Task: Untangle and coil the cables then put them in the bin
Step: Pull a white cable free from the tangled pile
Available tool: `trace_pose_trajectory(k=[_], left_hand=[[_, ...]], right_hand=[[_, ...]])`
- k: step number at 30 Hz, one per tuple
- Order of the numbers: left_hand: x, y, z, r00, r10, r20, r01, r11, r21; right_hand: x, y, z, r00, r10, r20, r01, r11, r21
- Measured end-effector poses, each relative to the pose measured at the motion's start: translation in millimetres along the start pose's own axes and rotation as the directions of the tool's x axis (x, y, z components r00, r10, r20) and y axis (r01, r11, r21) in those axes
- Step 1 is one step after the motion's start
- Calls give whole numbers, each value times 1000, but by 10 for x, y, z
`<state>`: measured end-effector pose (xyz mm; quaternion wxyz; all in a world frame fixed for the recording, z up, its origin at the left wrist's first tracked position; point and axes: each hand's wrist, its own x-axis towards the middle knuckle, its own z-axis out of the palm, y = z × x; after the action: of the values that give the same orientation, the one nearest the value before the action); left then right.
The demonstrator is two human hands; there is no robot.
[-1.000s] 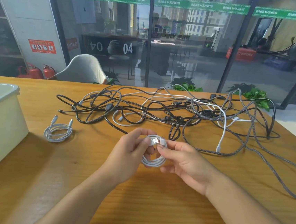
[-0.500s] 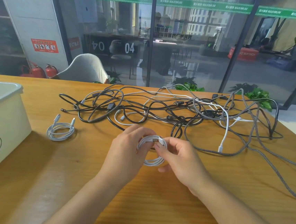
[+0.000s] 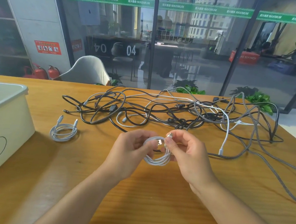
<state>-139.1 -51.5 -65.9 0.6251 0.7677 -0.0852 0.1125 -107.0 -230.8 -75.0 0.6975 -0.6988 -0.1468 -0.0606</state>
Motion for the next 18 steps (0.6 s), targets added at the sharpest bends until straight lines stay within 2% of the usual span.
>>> trace_pose_trajectory(k=[3,8,10,12,15,18], left_hand=[[-20,35,32,997,-66,51,74,984,-160],[-15,14,30,996,-79,49,85,985,-147],[-29,18,36,999,-48,18,50,996,-75],[-42,-8,44,1000,-1,-24,4,996,94],[-40,-57,57,993,95,-77,-65,943,327],[-21,-59,66,974,206,-94,-148,894,422]], right_hand=[[30,12,-23,1000,-8,6,8,998,-59],[43,53,-22,999,-39,30,42,993,-109],[47,41,-24,997,-62,40,66,989,-132],[44,26,-22,994,-88,60,96,983,-153],[31,36,-14,991,-104,80,116,979,-165],[28,45,-9,993,-98,70,109,981,-160]])
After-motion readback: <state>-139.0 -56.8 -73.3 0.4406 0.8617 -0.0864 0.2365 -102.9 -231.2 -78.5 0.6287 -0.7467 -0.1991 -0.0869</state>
